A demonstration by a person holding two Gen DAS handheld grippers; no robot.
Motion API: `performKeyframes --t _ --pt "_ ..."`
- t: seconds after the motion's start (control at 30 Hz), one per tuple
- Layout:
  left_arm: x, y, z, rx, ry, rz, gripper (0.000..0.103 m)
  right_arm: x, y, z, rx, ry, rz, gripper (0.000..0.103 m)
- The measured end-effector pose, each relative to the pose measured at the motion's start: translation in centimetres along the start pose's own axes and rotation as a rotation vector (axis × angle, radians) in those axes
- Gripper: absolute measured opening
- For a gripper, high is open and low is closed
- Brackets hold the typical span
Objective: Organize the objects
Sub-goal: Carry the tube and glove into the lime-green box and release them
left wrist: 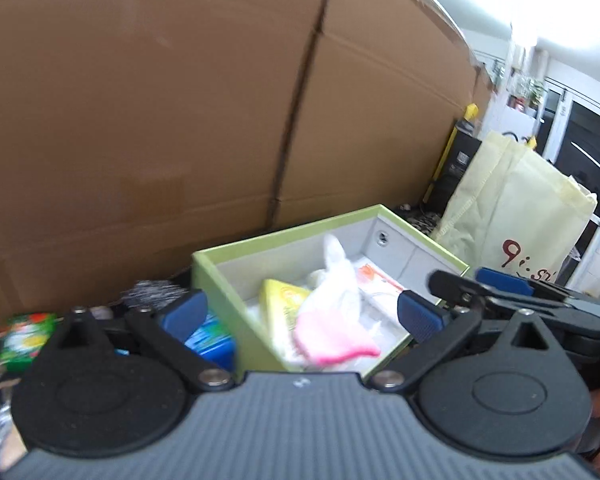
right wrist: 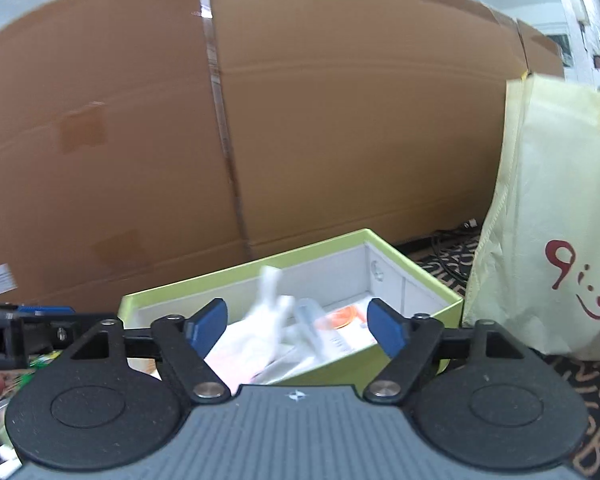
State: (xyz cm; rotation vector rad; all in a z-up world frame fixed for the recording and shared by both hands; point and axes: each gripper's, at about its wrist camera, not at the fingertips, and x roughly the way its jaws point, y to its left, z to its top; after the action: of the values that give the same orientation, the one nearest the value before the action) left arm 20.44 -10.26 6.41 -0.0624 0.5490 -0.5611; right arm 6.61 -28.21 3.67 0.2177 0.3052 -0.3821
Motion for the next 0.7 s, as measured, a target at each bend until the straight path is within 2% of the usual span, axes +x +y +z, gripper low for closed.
performKeyframes --t 0.13,0.23,0.3,0.6,0.7 --pt "-5.1 1.8 -1.7 -0.018 -0.037 0.047 0.103 -3.6 2.3 -1.1 -0.038 -0.029 0.039 0.087" --pt "-8.3 3.4 -3.6 -0.064 -0.055 0.075 0.103 -5.5 4.2 -2.3 -0.052 -0.032 0.075 0.093" --pt "-10.0 4.3 -5.1 -0.084 -0.052 0.106 0.103 -6.6 5.5 -3.5 -0.072 -0.023 0.101 0.093" --pt "-13.5 7.3 -12.8 -0.172 0.054 0.145 0.103 -8.2 10.9 -9.2 -0.14 0.061 0.205 0.093" --pt "-14.5 8.6 -14.9 -0.213 0.066 0.163 0.103 -8.0 12.1 -10.6 -0.153 0.102 0.208 0.093"
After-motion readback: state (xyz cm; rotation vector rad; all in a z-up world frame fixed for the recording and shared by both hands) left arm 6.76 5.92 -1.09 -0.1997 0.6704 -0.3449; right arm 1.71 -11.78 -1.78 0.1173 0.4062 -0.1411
